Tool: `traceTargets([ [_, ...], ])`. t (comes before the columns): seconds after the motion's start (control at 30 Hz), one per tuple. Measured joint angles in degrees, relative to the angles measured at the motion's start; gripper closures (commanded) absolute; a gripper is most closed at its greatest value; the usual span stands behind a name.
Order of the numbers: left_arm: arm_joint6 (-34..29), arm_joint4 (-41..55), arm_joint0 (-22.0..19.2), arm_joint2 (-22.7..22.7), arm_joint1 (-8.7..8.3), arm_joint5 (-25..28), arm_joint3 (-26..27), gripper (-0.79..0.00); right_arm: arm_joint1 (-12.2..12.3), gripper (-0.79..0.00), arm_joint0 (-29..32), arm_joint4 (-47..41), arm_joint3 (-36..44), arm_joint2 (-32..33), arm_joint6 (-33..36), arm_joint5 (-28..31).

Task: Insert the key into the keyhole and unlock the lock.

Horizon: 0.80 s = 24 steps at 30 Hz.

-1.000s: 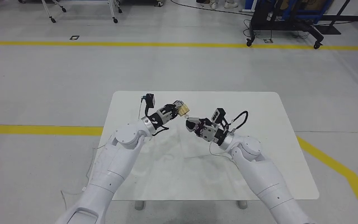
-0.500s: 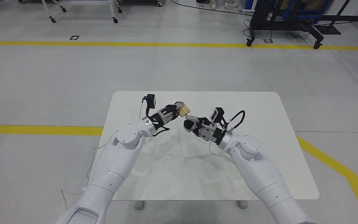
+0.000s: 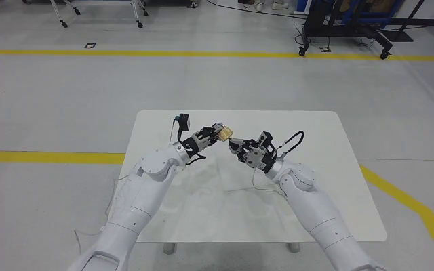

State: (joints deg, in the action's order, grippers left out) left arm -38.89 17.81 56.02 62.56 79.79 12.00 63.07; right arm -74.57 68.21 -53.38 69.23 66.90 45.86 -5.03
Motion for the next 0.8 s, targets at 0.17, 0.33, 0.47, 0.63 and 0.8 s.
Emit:
traceTargets([
  [0.17, 0.73, -1.19, 0.36, 0.21, -0.11, 2.82, 0.63, 0.0, -0.29, 0.0, -0.69, -6.67, -2.22, 0.73, 2.07, -4.84],
  [0.33, 1.19, -1.74, 1.03, 0.82, -0.31, 4.87, 1.47, 0.0, -0.61, 0.0, -2.0, -13.67, -5.2, 1.07, 5.02, -12.0],
  [0.47, 1.49, -2.51, 1.43, 0.95, -0.44, 5.42, 2.0, 0.0, -0.72, 0.0, -3.38, -15.53, -7.35, 0.78, 6.73, -15.81],
  [0.63, 1.73, -2.74, 1.72, 1.05, -0.51, 5.67, 2.41, 0.0, -0.83, 0.0, -4.3, -15.56, -8.81, 0.42, 7.91, -16.37],
  [0.8, 1.97, -2.83, 1.87, 1.11, -0.55, 5.8, 2.6, 0.0, -0.76, -0.779, -4.42, -13.58, -8.71, 0.25, 8.28, -14.73],
])
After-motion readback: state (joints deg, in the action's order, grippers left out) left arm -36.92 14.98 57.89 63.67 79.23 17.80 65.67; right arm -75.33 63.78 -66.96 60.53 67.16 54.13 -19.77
